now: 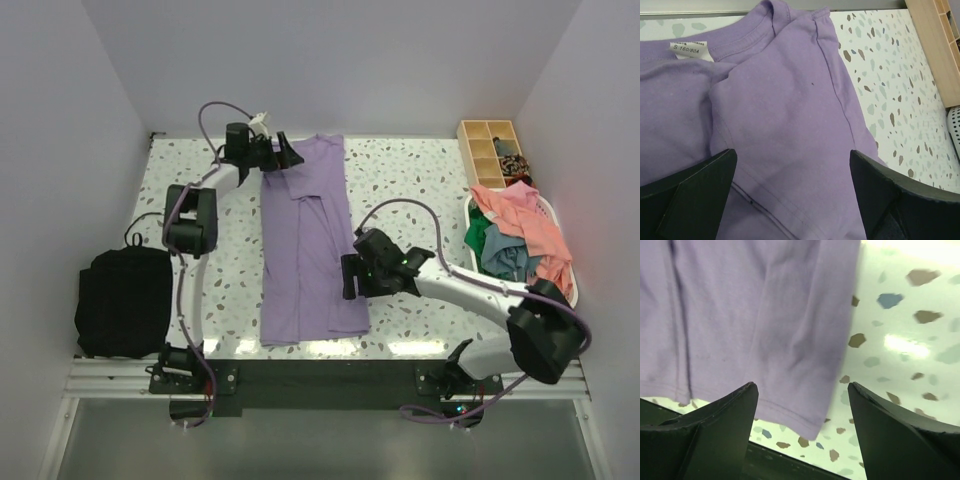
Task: Fold and stack the t-shirts
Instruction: Rotate the tshirt 100 degrees, then grab the bottom of the folded rectangular tshirt with both arms
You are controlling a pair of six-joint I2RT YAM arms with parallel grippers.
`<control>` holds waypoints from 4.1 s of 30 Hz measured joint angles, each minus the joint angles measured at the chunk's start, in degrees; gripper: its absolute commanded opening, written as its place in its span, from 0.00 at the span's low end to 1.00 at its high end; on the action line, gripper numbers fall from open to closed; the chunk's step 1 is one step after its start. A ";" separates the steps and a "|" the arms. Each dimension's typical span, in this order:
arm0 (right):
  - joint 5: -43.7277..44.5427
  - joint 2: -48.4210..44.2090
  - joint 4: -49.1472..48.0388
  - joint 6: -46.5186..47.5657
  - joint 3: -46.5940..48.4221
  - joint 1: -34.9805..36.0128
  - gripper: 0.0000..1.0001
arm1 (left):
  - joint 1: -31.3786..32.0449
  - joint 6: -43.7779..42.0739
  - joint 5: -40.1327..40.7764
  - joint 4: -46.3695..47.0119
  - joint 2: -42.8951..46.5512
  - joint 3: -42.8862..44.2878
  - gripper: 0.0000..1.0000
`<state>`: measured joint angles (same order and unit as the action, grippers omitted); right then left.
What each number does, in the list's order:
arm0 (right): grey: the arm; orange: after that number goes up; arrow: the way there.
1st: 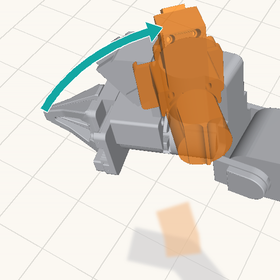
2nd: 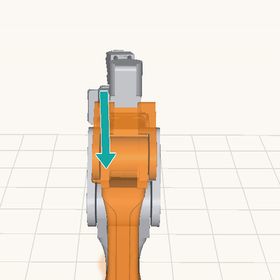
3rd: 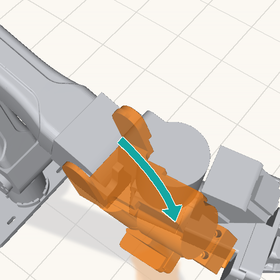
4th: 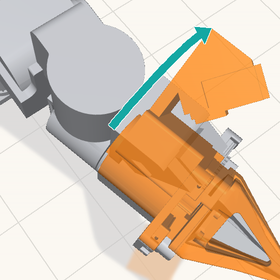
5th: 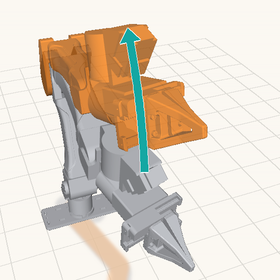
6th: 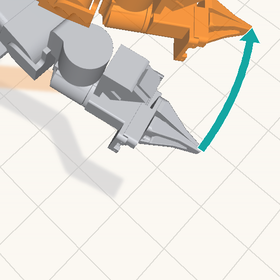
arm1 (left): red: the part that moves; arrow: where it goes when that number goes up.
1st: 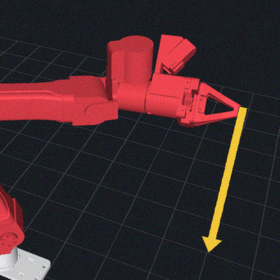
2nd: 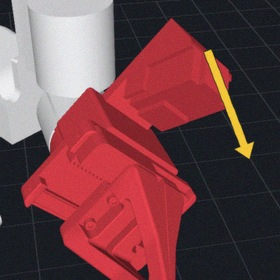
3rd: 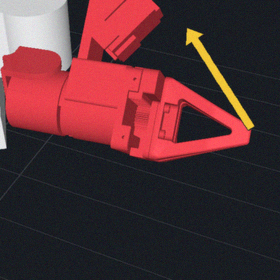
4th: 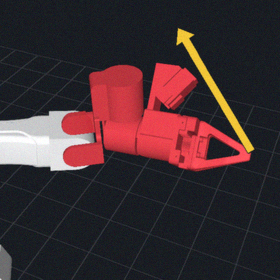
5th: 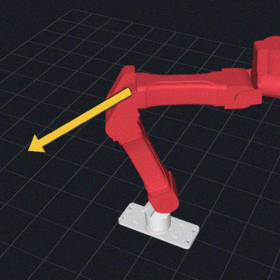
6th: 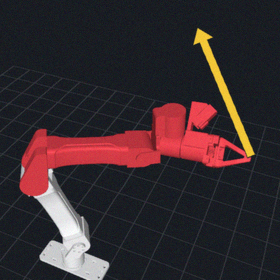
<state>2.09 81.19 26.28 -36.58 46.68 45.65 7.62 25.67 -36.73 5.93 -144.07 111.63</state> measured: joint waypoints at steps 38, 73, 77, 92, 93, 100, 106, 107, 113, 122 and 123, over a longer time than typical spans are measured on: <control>10.64 7.63 4.98 8.09 15.69 -27.36 0.79 | 24.20 7.30 15.89 8.98 47.12 -63.17 1.00; 8.59 8.81 2.73 8.17 11.45 -28.61 0.78 | 31.28 9.62 24.17 2.51 35.95 -54.27 0.04; 8.37 8.81 2.82 8.15 10.88 -28.74 0.78 | 31.54 9.29 24.76 2.08 35.95 -54.14 0.00; 6.67 8.81 2.23 8.13 9.29 -28.83 0.78 | 31.58 9.97 29.46 0.44 40.63 -59.74 0.46; 6.45 8.81 2.19 8.15 9.29 -28.83 0.78 | 31.58 10.10 29.53 0.46 40.83 -59.98 0.64; 3.63 8.81 1.90 8.63 9.29 -28.83 0.78 | 32.20 10.99 28.13 2.97 41.62 -58.82 1.00; -4.24 7.93 1.01 9.79 7.96 -28.83 0.78 | 32.15 10.14 30.40 -2.38 46.69 -60.24 1.00; -6.01 7.21 0.83 9.94 7.06 -28.83 0.78 | 32.15 10.08 30.67 -3.39 48.81 -60.98 1.00; -15.69 2.43 0.72 10.99 2.97 -28.30 0.78 | 32.15 10.25 30.71 -6.99 65.90 -66.05 1.00; -22.84 1.36 -1.57 10.12 -2.45 -19.61 0.77 | 32.15 17.20 33.16 -16.96 83.89 -84.00 1.00; -23.02 1.18 -1.79 9.73 -3.43 -18.40 0.77 | 32.15 18.43 33.18 -19.43 86.20 -86.66 1.00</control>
<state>-20.93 82.37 24.49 -26.85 43.24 27.24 39.77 44.10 -3.55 -13.50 -57.87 24.97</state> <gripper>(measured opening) 0.776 0.997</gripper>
